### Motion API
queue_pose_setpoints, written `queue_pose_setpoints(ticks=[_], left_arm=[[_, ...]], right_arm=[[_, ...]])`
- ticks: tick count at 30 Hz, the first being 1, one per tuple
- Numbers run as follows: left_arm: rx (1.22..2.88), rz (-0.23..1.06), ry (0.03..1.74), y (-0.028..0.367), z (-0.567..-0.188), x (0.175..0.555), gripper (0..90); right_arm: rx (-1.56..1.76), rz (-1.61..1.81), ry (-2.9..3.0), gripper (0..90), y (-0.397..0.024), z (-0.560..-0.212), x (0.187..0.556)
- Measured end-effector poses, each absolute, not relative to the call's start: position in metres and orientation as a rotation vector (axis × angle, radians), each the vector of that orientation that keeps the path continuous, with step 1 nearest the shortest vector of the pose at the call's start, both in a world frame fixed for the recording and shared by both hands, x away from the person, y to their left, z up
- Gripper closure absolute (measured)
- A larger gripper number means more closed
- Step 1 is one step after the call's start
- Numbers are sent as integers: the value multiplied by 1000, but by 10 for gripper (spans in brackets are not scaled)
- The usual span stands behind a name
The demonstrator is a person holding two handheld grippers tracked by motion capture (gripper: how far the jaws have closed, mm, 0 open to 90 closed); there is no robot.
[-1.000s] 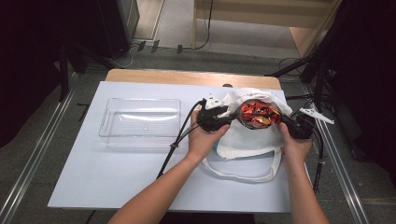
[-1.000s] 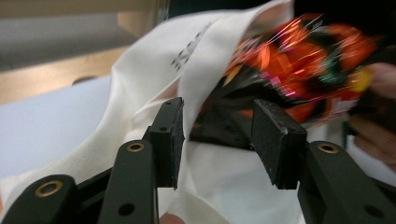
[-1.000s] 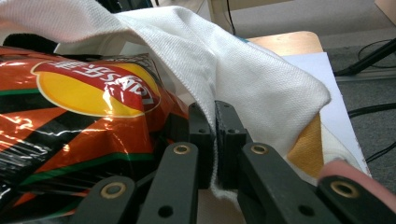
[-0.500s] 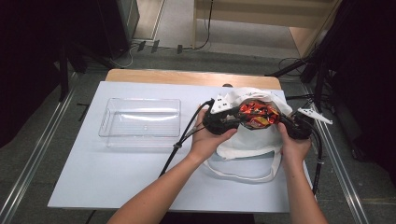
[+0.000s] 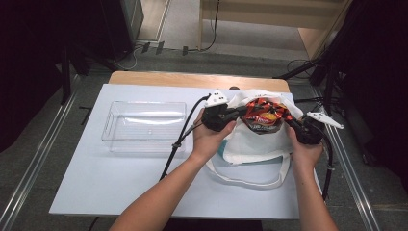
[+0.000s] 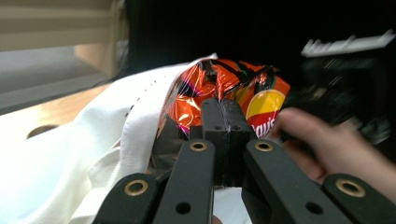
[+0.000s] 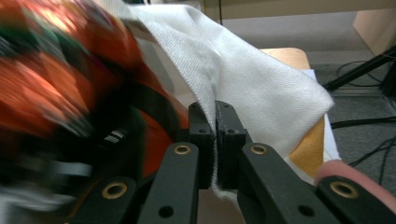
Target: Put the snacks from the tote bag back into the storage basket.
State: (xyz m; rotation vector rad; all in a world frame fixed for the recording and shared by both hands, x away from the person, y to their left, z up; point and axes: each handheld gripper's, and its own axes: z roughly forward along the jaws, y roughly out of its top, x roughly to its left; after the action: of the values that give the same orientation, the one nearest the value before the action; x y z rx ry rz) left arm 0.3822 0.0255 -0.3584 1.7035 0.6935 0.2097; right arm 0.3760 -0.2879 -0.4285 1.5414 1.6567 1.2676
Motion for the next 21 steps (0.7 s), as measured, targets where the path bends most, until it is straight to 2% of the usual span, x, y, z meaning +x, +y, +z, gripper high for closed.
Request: queue_pose_setpoints(ticks=[2,7,8,10,12,16,21], left_arm=[[1693,226,705,29,-356,382,900],[1664,139,776,34,-365,397,900],[1667,136,788,34,-365,398,900],[1671,146,793,35,-365,398,900],[1674,141,799,35,-365,399,900],[1684,143,807,34,-366,400,900],[1672,133,812,30,-368,401,900]], right_arm=[[1549,1205,1647,890,-286,-430,378],[1669,1131,1722,883,-286,-451,394],[1657,1139,1718,864,-286,-451,393],[1633,1187,1683,701,-285,-446,387],[1584,1244,1619,609,-285,-434,377],[1415,1332,1568,554,-280,-412,345],[1324,1420,1618,533,-270,-417,318]])
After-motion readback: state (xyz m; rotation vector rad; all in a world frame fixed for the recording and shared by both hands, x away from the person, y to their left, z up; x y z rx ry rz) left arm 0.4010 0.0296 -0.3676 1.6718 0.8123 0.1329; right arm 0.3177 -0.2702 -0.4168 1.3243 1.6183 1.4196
